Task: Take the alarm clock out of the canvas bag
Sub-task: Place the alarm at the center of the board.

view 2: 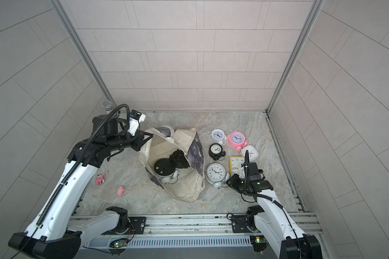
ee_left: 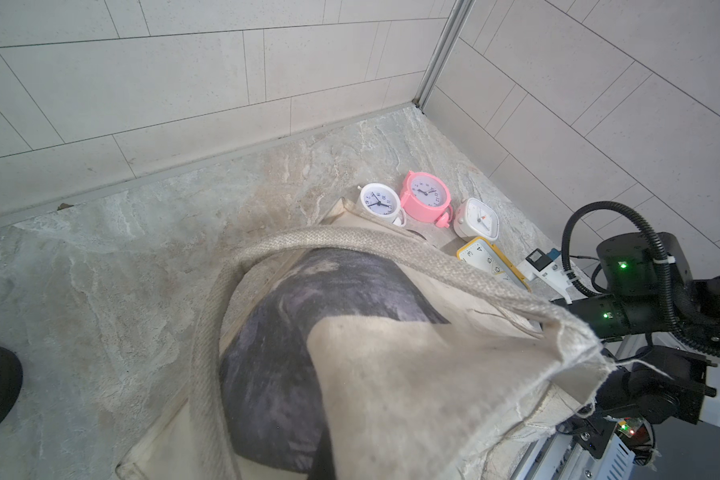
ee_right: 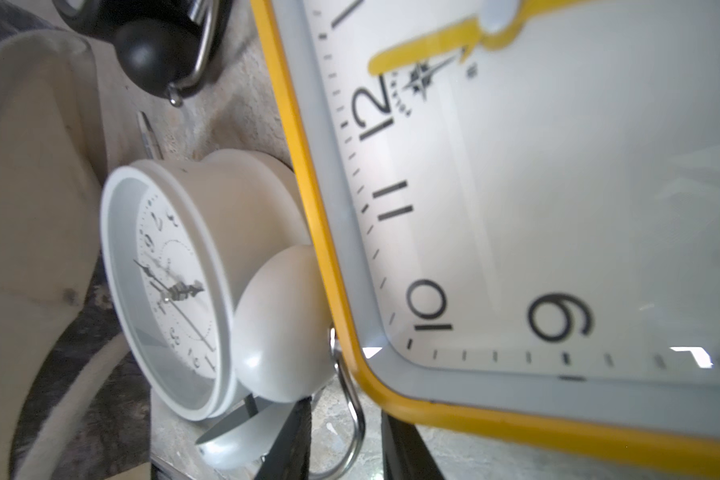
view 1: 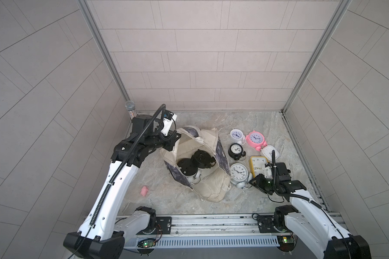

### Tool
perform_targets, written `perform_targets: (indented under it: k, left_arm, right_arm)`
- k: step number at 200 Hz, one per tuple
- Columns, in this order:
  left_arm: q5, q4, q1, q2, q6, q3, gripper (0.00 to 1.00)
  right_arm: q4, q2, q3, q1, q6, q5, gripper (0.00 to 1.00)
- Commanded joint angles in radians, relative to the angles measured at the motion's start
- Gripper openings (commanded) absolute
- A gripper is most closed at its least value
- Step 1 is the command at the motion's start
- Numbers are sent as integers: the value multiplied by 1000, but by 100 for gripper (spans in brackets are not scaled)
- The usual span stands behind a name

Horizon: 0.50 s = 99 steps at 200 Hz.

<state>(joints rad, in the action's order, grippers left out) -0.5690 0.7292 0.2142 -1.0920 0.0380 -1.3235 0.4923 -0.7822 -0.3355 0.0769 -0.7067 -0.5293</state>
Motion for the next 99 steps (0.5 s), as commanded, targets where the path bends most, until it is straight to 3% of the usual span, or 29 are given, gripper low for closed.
perform_targets:
  k: [1,54,99]
  left_arm:
    - [-22,-73,-7,6,-12,-6,0]
    - [-46,-93,-7,0,-45,-2,0]
    - [-60,-119,-8,-9,-89,1,0]
  right_arm:
    - [37,58,-60,-6,14,24,38]
    - [75,137,-225,-4,94,-17,42]
    - [-151,213,-364,90,90,-80,40]
